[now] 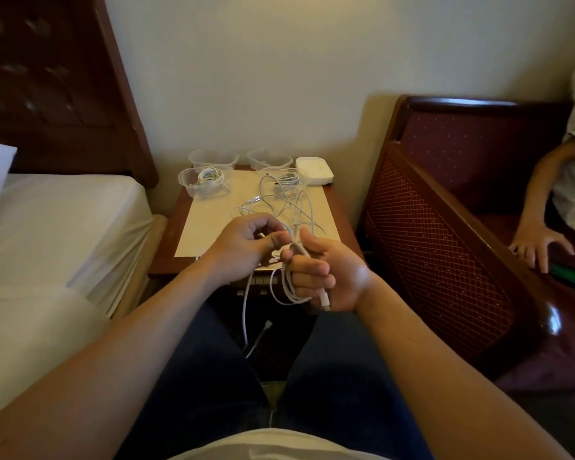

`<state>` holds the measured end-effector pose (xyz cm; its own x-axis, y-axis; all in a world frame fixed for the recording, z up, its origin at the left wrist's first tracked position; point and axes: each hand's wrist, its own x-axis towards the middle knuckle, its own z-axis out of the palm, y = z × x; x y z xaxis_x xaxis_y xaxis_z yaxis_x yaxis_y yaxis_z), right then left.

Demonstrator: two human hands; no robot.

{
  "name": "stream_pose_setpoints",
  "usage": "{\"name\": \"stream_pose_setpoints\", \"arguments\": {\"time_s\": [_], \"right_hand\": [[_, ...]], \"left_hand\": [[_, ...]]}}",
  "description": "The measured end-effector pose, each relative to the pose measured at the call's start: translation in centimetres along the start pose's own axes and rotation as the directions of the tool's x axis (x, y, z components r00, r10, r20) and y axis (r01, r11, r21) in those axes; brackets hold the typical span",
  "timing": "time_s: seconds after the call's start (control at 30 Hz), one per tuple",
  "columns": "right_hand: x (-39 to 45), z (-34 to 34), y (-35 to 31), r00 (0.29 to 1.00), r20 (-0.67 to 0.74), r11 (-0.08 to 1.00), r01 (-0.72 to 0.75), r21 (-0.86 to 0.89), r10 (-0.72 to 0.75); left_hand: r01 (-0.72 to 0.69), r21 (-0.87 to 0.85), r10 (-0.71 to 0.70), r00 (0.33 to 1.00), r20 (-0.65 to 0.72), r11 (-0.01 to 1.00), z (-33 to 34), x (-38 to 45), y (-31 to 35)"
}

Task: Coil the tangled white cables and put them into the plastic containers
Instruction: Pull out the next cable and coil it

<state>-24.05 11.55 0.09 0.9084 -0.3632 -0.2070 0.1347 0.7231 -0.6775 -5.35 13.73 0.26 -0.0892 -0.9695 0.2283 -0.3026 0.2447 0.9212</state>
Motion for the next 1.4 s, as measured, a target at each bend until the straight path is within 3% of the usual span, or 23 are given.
{"name": "stream_pose_setpoints", "arguments": {"time_s": [0.1,0.2,0.3,0.4,0.47,0.53,0.6,0.67,0.7,0.73,0.83,0.93,1.0,1.03,1.1,1.2,1.27,1.33,1.4], "right_hand": [[0.0,0.1,0.3,0.962,0.242,0.968,0.065,0.242,-0.125],[0.2,1.5,0.3,0.934,0.213,0.927,0.213,0.309,-0.286],[0.5,2.4,-0.2,0.9,-0.11,0.877,0.436,0.204,-0.422],[0.4,2.0,-1.0,0.72,-0.363,0.806,0.543,-0.236,-0.591],[0.5,1.3,-1.2,0.651,-0.394,0.74,0.419,-0.526,-0.649],[0.4,0.7,-0.7,0.632,-0.389,0.647,0.24,-0.723,-0.67],[0.2,0.1,0.0,0.617,-0.357,0.412,-0.058,-0.909,-0.702],[0.1,-0.5,0.5,0.669,-0.351,0.211,-0.284,-0.935,-0.655],[0.1,-0.7,0.6,0.708,-0.388,0.232,-0.311,-0.921,-0.59],[0.0,-0.6,0.8,0.747,-0.432,0.323,-0.3,-0.898,-0.506],[-0.5,0.4,1.0,0.855,-0.475,0.711,-0.203,-0.673,-0.206],[-1.0,1.5,1.3,0.983,-0.182,0.969,-0.008,-0.246,-0.038],[-1.0,2.0,1.1,0.989,0.061,0.991,0.134,0.026,-0.135],[-0.9,2.2,1.0,0.972,0.111,0.974,0.195,0.116,-0.208],[-0.5,2.8,0.7,0.943,0.062,0.932,0.311,0.187,-0.327],[-0.4,3.1,0.1,0.865,-0.164,0.853,0.497,0.158,-0.473],[-0.5,3.0,-0.3,0.825,-0.27,0.811,0.552,0.194,-0.497],[-0.6,2.8,-0.5,0.86,-0.255,0.804,0.507,0.313,-0.443],[-0.7,3.0,-0.1,0.929,-0.085,0.847,0.364,0.387,-0.36]], "left_hand": [[0.118,-0.348,-0.138,0.99,-0.035,0.93,2.0,-0.4,-0.1],[0.228,-0.622,-0.24,0.969,0.066,0.75,4.0,-1.1,-0.6],[0.287,-0.438,-0.289,0.955,0.064,0.852,5.2,-1.9,-1.1],[0.316,-0.224,-0.292,0.947,0.132,0.922,5.2,-2.9,-1.3],[0.316,-0.089,-0.303,0.943,0.135,0.945,4.1,-3.0,-1.2],[0.262,0.101,-0.276,0.946,0.167,0.96,3.0,-2.6,-0.5],[0.111,0.379,-0.197,0.961,0.196,0.919,1.7,-2.0,0.4],[-0.049,0.591,-0.084,0.977,0.196,0.805,0.4,-1.3,1.0],[-0.088,0.633,-0.039,0.982,0.184,0.769,-0.2,-0.8,1.2],[-0.105,0.639,-0.002,0.986,0.165,0.762,-0.8,-0.5,1.3],[-0.129,0.525,0.087,0.991,0.104,0.841,-1.9,-0.1,0.9],[-0.134,0.288,0.132,0.991,0.027,0.948,-1.1,-0.5,0.1],[-0.035,-0.058,0.032,0.998,-0.046,0.998,0.2,-1.0,0.0],[0.036,-0.21,-0.05,0.997,-0.061,0.977,0.9,-1.3,0.1],[0.147,-0.353,-0.165,0.986,-0.022,0.924,1.9,-1.8,0.1],[0.243,-0.314,-0.231,0.97,0.076,0.918,2.9,-2.5,-0.4],[0.285,-0.253,-0.262,0.957,0.124,0.924,3.4,-2.8,-0.9],[0.311,-0.227,-0.291,0.949,0.118,0.923,3.9,-3.0,-1.3],[0.304,-0.205,-0.3,0.953,0.048,0.93,4.0,-2.9,-1.5]]}}
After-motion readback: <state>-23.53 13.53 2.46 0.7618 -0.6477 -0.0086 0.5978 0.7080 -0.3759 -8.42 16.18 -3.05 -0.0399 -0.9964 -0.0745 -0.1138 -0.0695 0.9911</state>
